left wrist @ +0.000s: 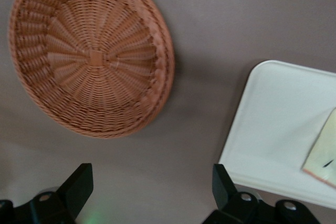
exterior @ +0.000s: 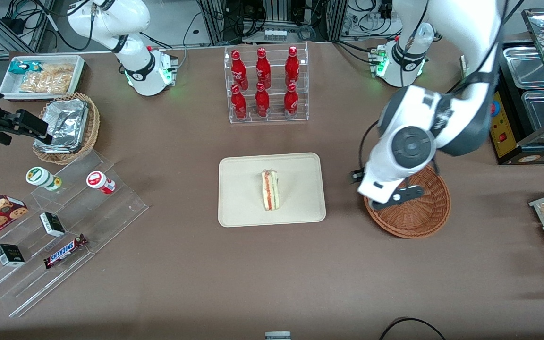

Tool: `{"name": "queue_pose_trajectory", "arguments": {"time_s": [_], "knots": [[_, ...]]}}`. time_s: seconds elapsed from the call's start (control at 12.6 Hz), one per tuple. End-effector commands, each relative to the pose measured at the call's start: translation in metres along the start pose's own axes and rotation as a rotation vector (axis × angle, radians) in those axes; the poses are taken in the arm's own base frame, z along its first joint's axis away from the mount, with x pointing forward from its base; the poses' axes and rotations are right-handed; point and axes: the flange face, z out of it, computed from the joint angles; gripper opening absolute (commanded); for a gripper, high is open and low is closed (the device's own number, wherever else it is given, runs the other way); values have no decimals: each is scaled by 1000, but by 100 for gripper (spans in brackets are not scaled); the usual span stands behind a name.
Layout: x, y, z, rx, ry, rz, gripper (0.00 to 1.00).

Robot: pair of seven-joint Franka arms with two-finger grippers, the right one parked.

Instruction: Place sandwich from basket to tray

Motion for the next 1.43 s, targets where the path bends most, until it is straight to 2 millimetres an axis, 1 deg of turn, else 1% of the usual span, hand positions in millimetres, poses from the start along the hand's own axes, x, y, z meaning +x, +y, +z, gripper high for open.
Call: {"name": "queue_pose_trajectory", "arguments": {"time_s": [0.0,0.08,0.16,0.32,0.48,0.64,0.72,0.8,0.88,1.04,1.12,1.19,1.35], "knots": [[-24,-40,-14,6,-3,87,100],[-21,-66,-24,-5,-2,99,100],[-21,-85,-31,-4,-25,146,100],[-22,-123,-56,-26,-32,229,100],[-26,-156,-78,-44,-9,324,100],[-29,-183,-97,-56,10,370,100],[-32,-192,-108,-60,28,386,100],[-33,-197,-112,-58,32,400,100],[-35,-200,-122,-58,48,405,100],[-32,-219,-136,-67,73,374,100],[-35,-224,-141,-67,74,386,100],[-34,-234,-143,-70,76,381,100],[-34,-238,-145,-70,91,373,100]]}}
